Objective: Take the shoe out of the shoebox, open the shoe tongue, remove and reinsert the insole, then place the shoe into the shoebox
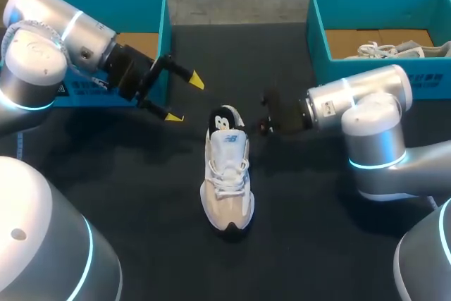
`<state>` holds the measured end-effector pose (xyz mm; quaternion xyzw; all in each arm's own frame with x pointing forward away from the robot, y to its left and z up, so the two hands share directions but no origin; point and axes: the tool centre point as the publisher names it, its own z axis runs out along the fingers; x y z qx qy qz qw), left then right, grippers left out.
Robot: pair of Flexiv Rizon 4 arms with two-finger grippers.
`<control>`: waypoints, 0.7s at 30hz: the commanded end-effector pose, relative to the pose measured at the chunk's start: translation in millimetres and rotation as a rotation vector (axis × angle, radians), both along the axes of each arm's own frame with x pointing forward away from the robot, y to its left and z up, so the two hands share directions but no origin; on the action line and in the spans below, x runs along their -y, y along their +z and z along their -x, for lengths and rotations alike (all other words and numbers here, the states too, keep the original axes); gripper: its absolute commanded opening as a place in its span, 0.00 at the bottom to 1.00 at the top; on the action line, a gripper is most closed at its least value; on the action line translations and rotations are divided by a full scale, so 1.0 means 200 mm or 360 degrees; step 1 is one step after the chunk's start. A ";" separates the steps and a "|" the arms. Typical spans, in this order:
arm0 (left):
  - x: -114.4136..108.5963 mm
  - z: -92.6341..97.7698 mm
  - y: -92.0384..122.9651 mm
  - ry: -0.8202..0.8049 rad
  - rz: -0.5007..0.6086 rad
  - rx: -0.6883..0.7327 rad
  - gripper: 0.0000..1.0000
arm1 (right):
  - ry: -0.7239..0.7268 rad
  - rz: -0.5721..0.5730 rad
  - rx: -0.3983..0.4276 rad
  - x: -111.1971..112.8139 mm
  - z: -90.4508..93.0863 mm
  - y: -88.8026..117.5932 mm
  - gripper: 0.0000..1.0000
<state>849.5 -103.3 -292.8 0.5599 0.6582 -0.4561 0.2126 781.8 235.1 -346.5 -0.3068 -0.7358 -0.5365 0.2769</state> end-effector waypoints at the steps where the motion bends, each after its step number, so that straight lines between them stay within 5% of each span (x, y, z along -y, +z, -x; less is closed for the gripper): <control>1: 0.00 0.00 -0.01 -0.0006 -0.0001 -0.0002 1.00 | -0.0013 0.0013 -0.0012 0.00 0.04 -0.02 0.00; 8: -0.01 0.01 -0.01 -0.0007 -0.0004 -0.0006 1.00 | 0.0007 0.0022 -0.0034 -0.01 0.04 -0.03 0.00; 11: -0.02 0.01 -0.01 -0.0005 -0.0003 -0.0005 1.00 | 0.0000 0.0017 -0.0009 -0.02 0.03 -0.01 0.30; 21: -0.02 0.02 0.00 -0.0008 0.0004 0.0003 1.00 | -0.0009 0.0036 0.0083 0.00 -0.03 0.07 0.36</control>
